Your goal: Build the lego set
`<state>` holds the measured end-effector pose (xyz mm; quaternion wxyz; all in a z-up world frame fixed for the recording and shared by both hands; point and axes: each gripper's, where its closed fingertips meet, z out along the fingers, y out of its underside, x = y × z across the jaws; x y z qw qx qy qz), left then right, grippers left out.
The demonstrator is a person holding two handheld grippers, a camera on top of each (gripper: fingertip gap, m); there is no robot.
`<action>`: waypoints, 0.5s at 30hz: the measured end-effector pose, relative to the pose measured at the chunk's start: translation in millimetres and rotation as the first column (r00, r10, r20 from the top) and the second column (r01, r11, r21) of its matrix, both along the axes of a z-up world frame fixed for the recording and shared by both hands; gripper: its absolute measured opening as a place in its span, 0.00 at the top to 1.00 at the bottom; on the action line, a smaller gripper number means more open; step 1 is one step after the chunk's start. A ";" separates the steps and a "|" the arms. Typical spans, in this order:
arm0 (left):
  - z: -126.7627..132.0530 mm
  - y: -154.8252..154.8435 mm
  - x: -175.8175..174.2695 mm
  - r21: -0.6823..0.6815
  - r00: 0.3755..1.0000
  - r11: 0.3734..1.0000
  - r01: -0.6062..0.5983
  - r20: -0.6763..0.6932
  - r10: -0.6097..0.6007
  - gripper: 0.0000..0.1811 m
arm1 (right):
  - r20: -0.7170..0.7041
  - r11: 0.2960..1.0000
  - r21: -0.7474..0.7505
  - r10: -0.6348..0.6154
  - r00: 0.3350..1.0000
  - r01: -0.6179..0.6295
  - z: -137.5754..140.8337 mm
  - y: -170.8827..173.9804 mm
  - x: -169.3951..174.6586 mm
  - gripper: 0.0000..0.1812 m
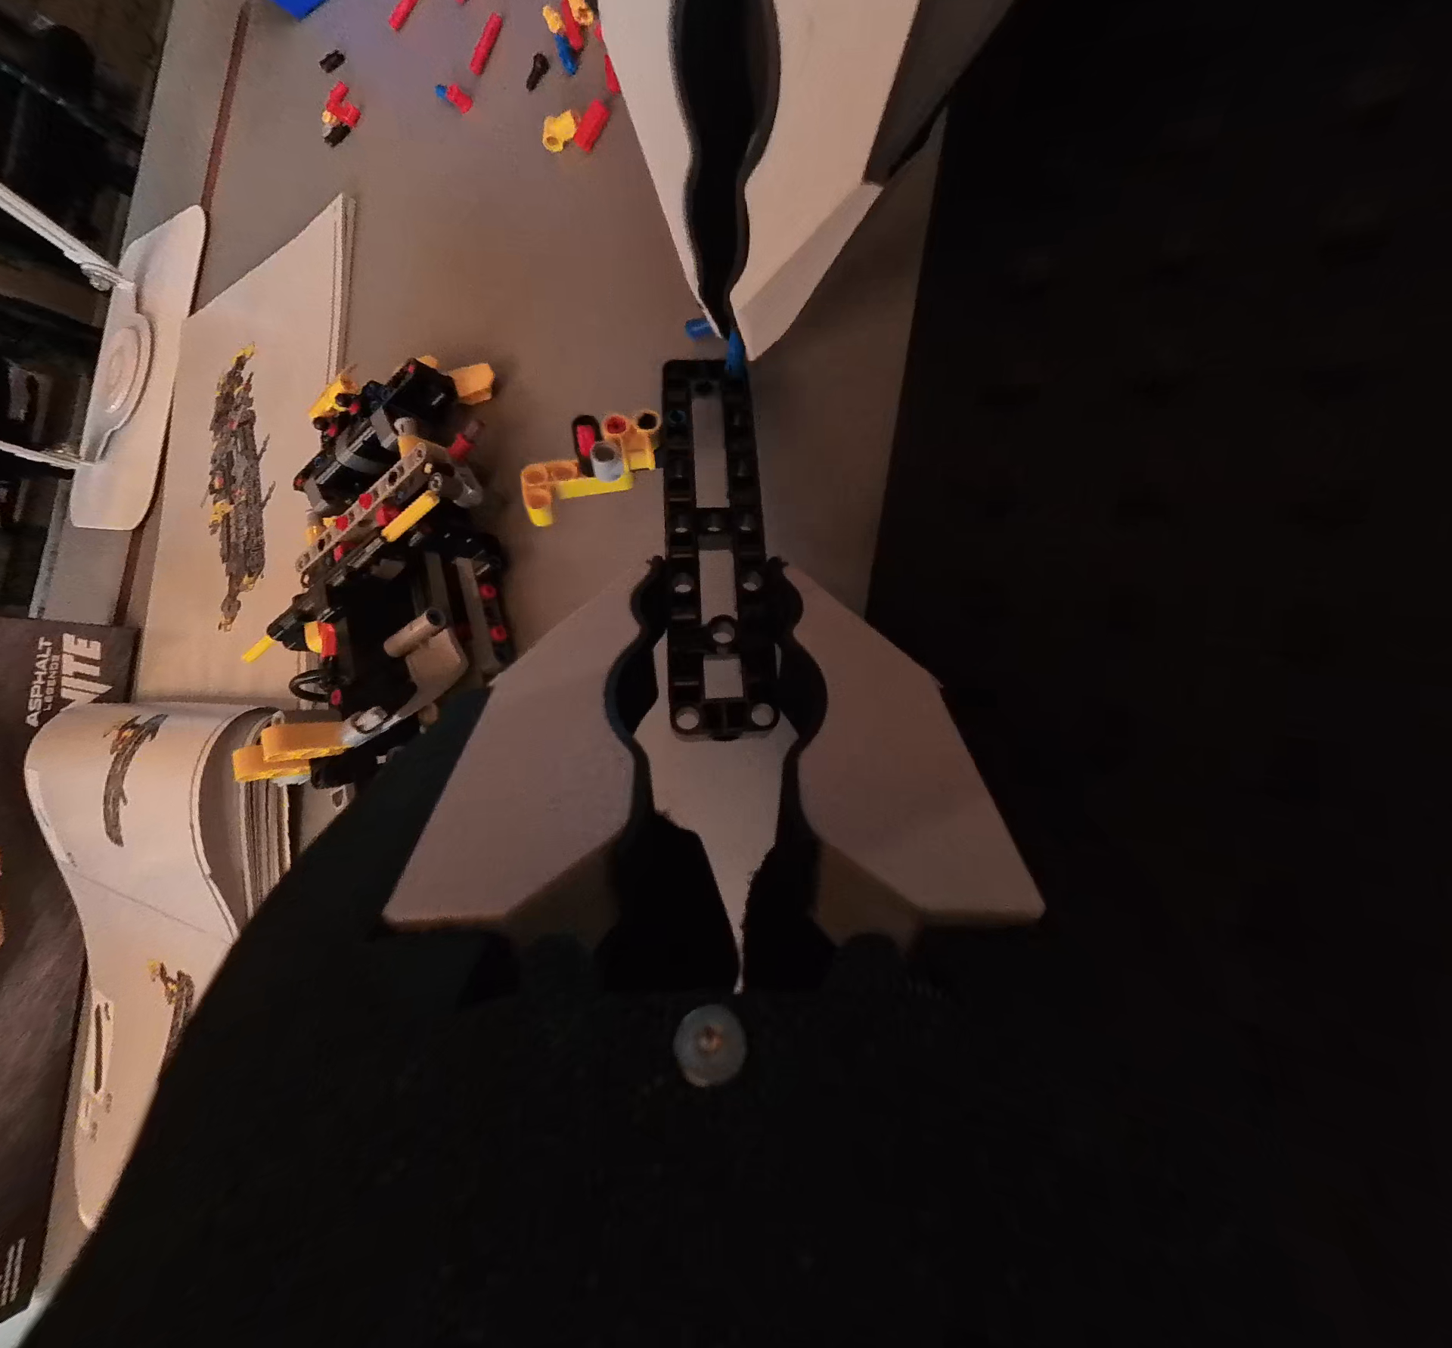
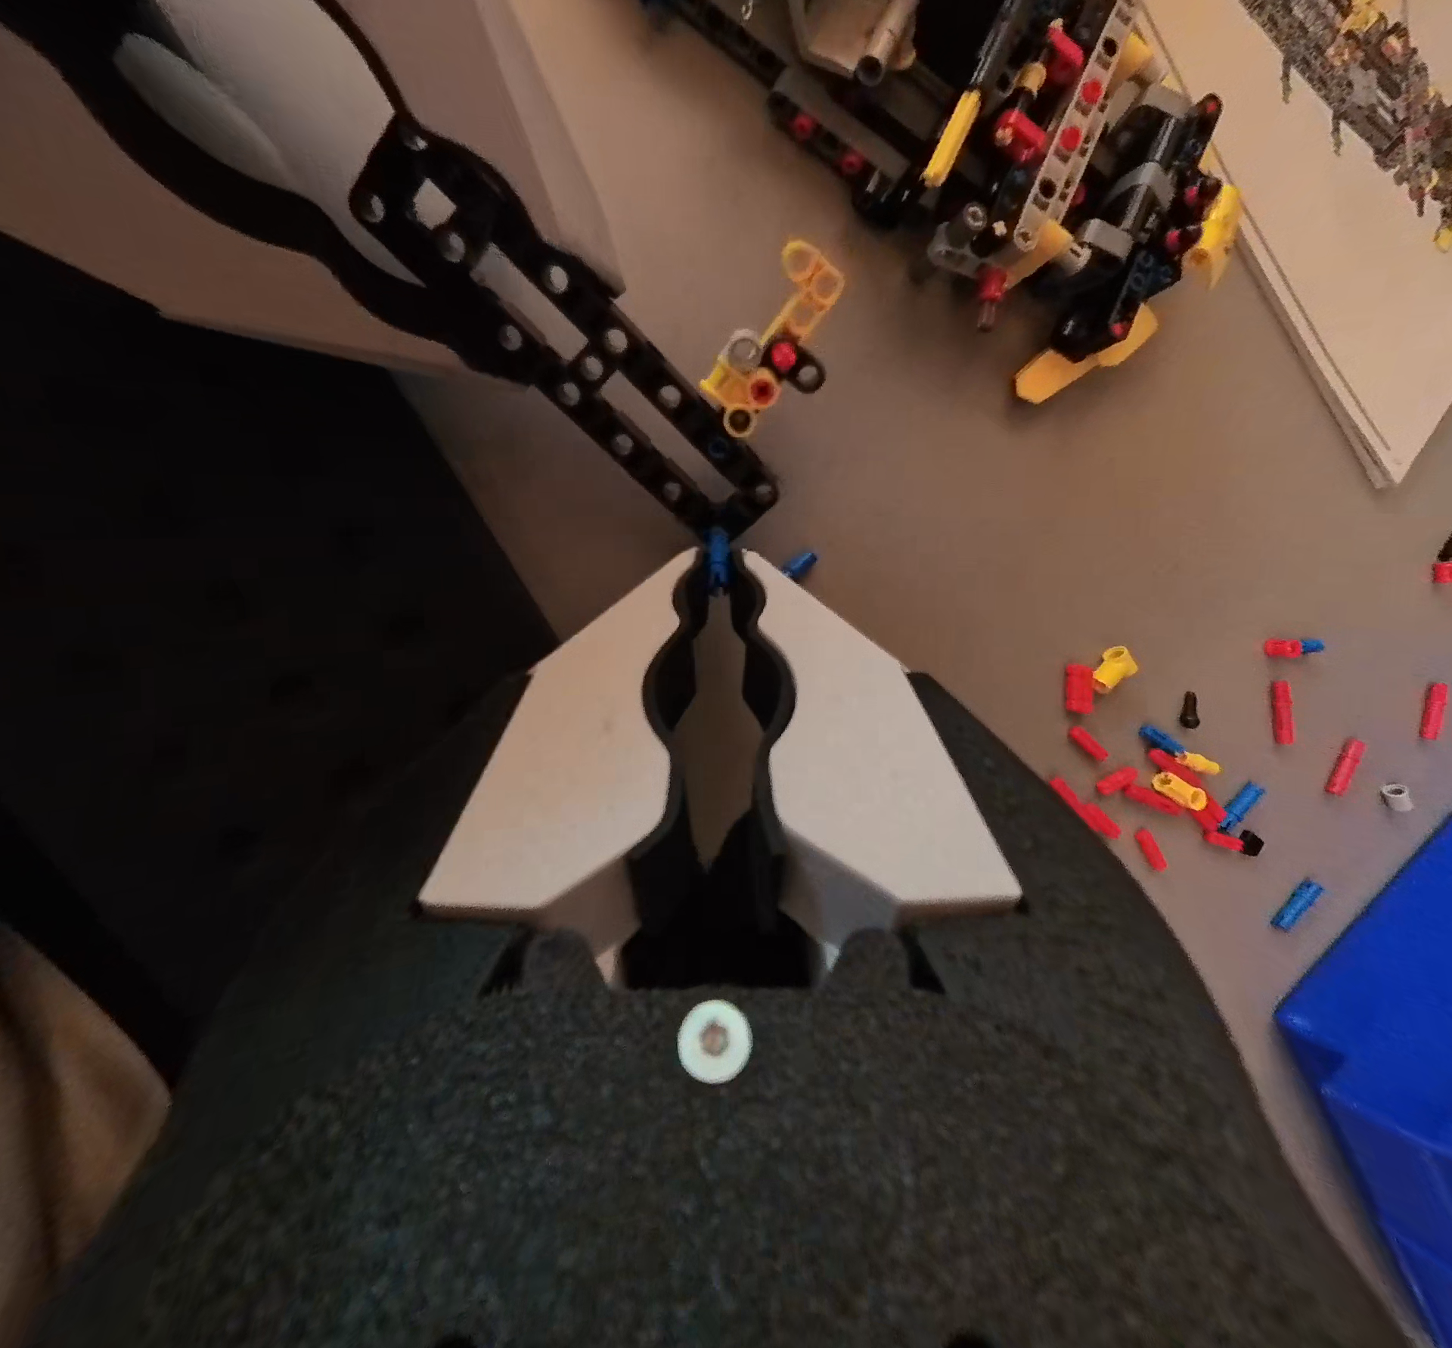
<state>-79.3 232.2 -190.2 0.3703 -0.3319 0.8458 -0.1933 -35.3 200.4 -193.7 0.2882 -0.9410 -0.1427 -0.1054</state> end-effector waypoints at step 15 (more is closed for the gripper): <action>-5.2 4.1 3.1 -0.029 1.000 1.000 -0.007 -0.011 0.007 0.85 | -0.001 0.995 -0.054 0.080 0.997 -0.080 -0.8 6.6 2.8 0.98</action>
